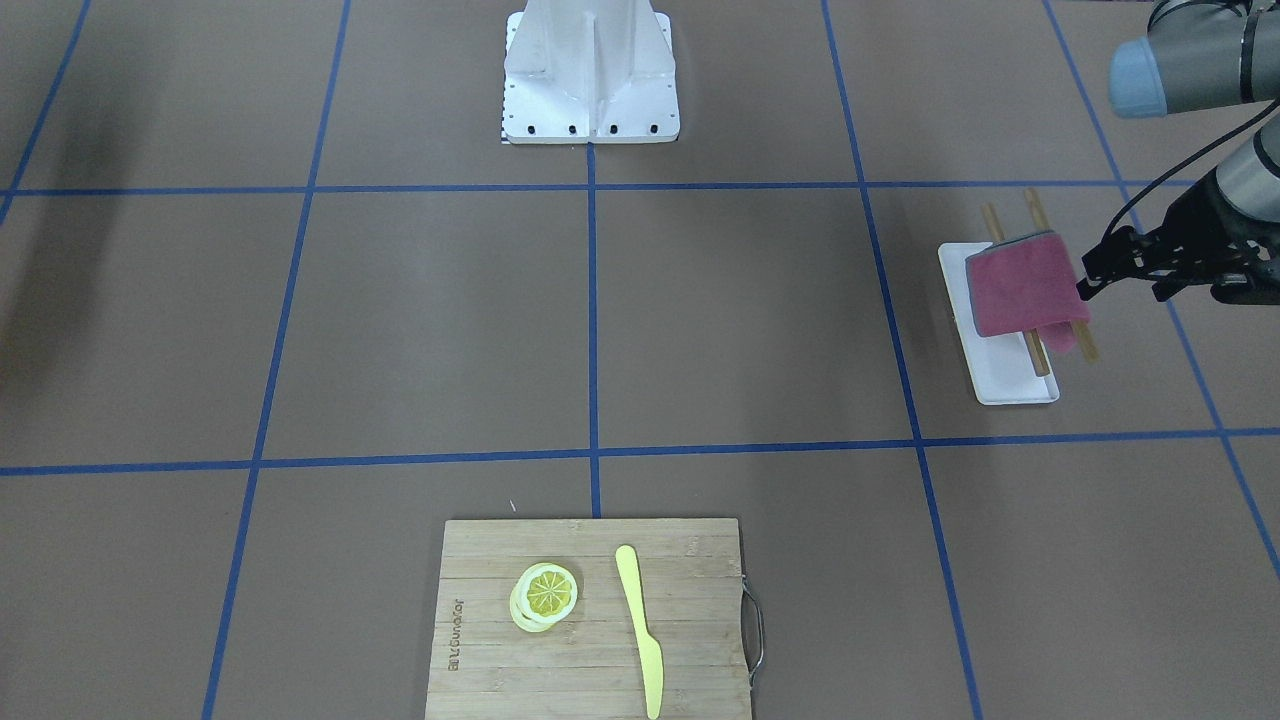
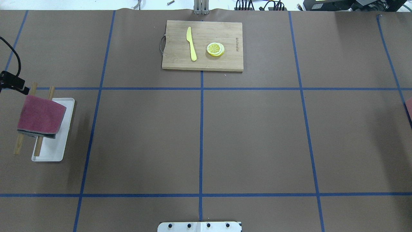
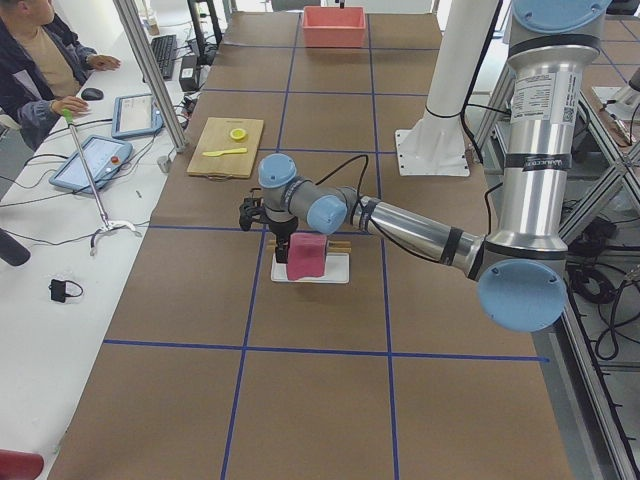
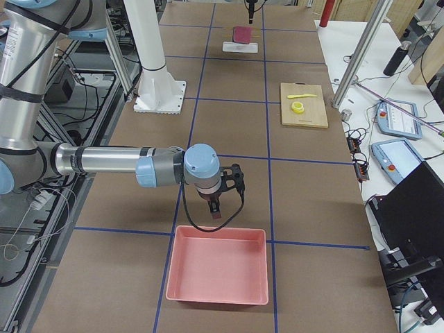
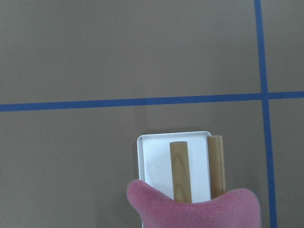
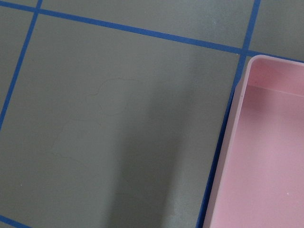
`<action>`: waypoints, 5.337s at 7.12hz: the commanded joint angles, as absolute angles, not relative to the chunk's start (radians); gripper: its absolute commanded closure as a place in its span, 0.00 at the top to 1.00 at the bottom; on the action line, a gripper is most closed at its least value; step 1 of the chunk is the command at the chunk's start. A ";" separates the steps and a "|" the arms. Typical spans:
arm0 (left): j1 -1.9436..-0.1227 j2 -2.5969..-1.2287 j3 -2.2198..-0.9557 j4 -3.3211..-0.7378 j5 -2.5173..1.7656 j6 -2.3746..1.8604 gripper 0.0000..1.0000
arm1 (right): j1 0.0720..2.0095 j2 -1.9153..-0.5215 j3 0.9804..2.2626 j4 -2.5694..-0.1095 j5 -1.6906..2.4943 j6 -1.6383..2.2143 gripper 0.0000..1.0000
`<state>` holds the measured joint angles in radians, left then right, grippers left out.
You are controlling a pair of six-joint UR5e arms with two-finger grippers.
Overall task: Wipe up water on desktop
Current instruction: 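Lower the left gripper onto the pink cloth on the white tray and grasp it, then lift the pink cloth with the left gripper while the right arm reaches in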
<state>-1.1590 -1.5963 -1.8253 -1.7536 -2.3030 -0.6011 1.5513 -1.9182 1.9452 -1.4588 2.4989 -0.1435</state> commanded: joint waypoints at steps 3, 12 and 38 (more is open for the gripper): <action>-1.112 -1.617 -1.827 -1.756 -2.316 -0.704 0.71 | 1.536 -1.919 1.944 -1.459 2.499 -0.144 1.00; -1.112 -1.608 -1.825 -1.759 -2.315 -0.704 0.43 | 1.531 -1.919 1.937 -1.460 2.499 -0.144 1.00; -0.844 -2.383 -1.789 -1.763 -2.280 -1.745 0.00 | 0.757 -1.249 1.997 -1.051 2.105 0.871 1.00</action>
<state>-0.8534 -2.3496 -1.8135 -1.7589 -2.3022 -1.6807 0.8309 -1.2968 1.9923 -1.0821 2.2016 0.8158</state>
